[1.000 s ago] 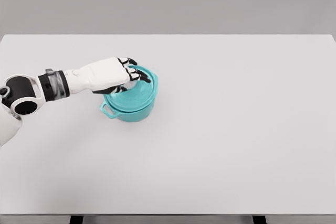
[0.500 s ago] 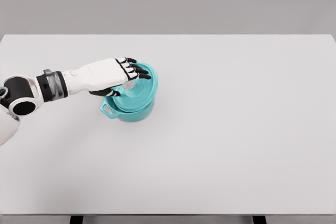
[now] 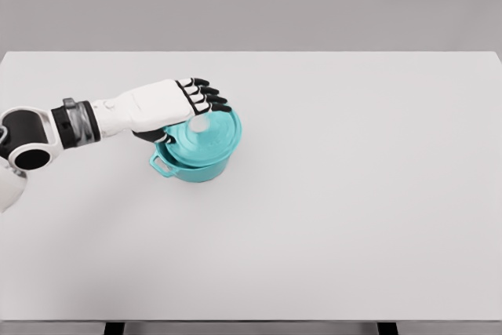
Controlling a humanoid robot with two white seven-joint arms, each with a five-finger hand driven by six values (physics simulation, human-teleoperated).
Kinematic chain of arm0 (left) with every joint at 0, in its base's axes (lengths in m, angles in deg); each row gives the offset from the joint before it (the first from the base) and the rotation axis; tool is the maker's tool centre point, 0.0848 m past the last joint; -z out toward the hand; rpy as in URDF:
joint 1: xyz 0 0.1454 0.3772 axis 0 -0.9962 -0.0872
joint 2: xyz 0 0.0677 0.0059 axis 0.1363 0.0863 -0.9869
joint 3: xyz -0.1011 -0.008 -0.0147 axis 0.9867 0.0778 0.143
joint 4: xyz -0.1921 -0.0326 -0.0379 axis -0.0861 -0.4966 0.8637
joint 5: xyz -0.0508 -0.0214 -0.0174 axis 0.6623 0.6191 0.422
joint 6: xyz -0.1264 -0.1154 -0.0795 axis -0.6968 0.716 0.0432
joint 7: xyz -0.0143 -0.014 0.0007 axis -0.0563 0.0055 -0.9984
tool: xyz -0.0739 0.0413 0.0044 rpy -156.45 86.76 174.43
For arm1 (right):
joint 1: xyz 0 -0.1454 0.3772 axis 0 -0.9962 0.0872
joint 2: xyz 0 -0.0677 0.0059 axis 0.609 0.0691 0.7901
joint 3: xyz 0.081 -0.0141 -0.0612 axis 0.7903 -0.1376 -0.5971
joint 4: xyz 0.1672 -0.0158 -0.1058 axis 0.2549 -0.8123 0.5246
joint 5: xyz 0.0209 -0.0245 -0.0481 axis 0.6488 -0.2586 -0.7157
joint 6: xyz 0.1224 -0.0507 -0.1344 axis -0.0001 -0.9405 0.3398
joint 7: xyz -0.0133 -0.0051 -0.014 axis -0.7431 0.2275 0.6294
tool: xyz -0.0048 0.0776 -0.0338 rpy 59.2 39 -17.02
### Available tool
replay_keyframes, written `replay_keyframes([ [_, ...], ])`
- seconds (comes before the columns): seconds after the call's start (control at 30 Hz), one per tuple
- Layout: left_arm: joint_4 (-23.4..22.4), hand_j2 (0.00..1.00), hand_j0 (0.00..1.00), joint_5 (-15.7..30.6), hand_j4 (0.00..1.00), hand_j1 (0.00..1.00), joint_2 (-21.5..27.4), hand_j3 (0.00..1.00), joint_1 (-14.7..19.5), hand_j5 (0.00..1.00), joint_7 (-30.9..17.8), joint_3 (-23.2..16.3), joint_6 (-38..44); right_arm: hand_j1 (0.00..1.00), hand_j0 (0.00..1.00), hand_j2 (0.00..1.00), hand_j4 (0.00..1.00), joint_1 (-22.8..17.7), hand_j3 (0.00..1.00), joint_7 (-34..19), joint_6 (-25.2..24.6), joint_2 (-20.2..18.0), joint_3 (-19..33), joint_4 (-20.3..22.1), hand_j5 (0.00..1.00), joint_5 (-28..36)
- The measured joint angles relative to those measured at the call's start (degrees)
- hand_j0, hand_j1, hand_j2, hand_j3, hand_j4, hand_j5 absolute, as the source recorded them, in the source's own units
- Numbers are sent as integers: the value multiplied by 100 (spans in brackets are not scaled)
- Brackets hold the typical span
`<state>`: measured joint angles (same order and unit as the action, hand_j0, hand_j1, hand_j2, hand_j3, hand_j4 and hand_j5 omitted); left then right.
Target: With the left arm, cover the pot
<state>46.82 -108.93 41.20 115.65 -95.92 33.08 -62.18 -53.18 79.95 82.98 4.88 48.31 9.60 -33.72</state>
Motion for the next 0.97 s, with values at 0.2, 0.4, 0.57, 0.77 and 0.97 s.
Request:
replay_keyframes([
  [0.2, 173, 100, 100, 12, 100, 100, 59, 100, -17, 100, -5, 145, -1, 100, 100, 100, 100, 0, 100, 0, 0, 0, 0, -1, 100, 0],
  [0.4, 364, 100, 100, 19, 100, 100, 304, 100, -431, 100, -22, 734, -2, 100, 100, 100, 100, 0, 100, 0, 0, 0, 0, 0, 100, 0],
  [0.57, 445, 100, 100, 463, 100, 100, 1052, 100, -773, 100, -54, 1372, -1, 100, 100, 100, 100, 0, 100, 0, 0, 0, 0, -1, 100, 0],
  [0.77, 353, 100, 100, 639, 100, 100, 1437, 100, -1107, 100, -62, 1662, -1, 100, 100, 100, 100, 0, 100, 0, 0, 0, 0, 0, 100, 0],
  [0.97, 330, 100, 100, 659, 100, 100, 1497, 100, -1107, 100, -63, 1745, 0, 100, 100, 100, 100, 0, 100, 0, 0, 0, 0, 0, 100, 0],
])
